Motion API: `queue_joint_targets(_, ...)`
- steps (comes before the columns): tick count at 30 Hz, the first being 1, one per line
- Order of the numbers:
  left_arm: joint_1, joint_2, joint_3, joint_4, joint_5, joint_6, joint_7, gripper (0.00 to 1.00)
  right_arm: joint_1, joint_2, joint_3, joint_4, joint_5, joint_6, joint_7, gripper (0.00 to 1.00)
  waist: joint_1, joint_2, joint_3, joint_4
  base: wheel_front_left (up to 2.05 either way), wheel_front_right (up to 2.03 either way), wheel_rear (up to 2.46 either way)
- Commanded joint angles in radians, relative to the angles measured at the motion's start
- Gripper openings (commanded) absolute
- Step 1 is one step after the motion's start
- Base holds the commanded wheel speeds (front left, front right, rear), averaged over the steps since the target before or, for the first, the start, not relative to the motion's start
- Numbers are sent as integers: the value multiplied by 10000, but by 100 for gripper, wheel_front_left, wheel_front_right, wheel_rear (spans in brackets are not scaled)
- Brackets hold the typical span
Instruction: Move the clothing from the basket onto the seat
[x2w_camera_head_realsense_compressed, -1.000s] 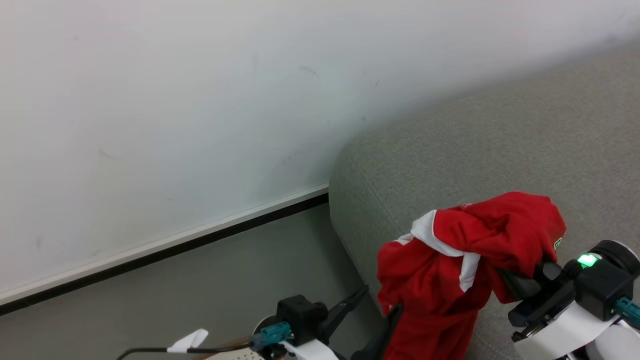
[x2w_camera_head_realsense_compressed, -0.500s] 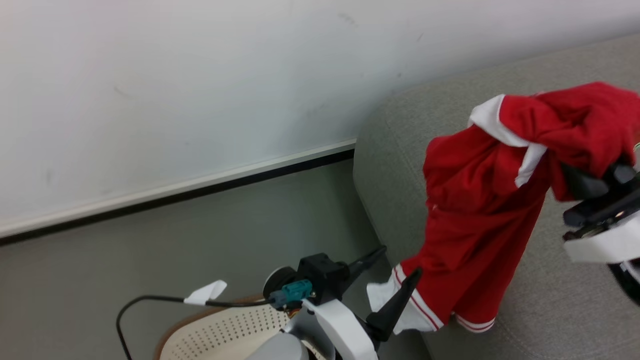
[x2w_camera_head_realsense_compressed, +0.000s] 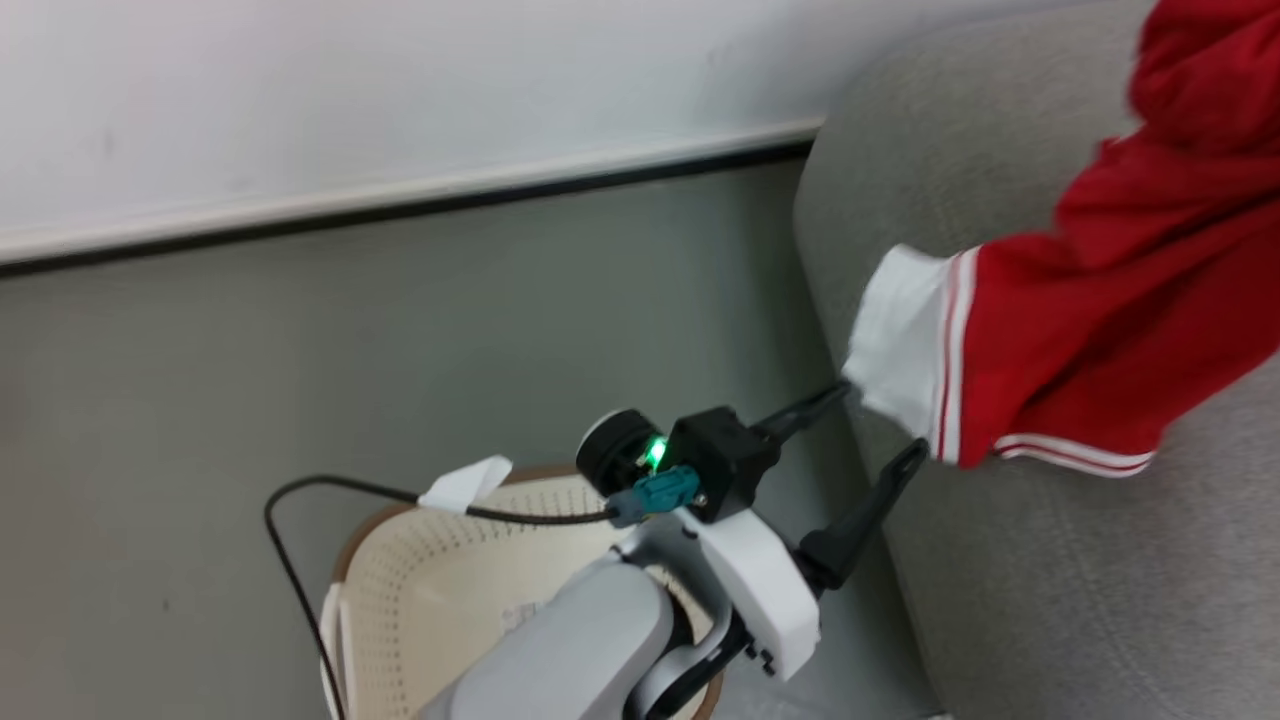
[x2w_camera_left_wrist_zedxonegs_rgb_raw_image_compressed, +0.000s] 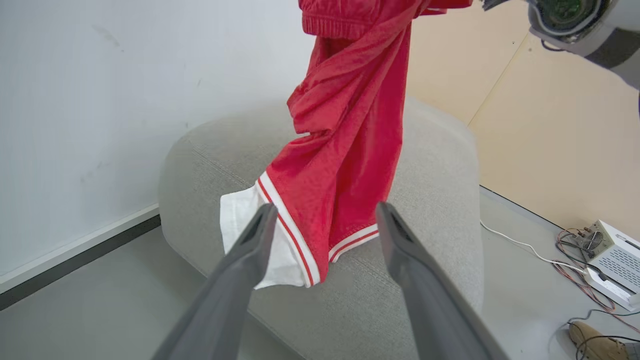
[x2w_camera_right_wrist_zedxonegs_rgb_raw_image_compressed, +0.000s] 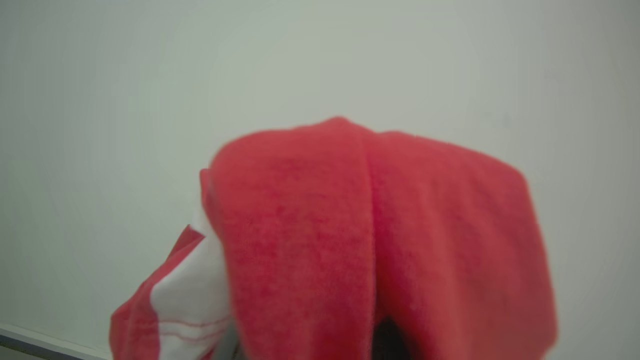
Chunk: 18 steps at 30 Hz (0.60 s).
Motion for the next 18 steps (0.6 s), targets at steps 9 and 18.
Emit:
queue_joint_targets(9, -1060, -134, -296, 322, -45, 238, -387, 100, -2449, -1316, -233, 1727, 96, -25, -36, 0, -3, 0, 1696, 876, 0, 0, 0)
queue_joint_targets(18, -1380, -146, -551, 497, -199, 448, -618, 100, -3498, -1760, 392, 3348, 561, -25, -23, 0, -3, 0, 2405, 1102, 0, 0, 0)
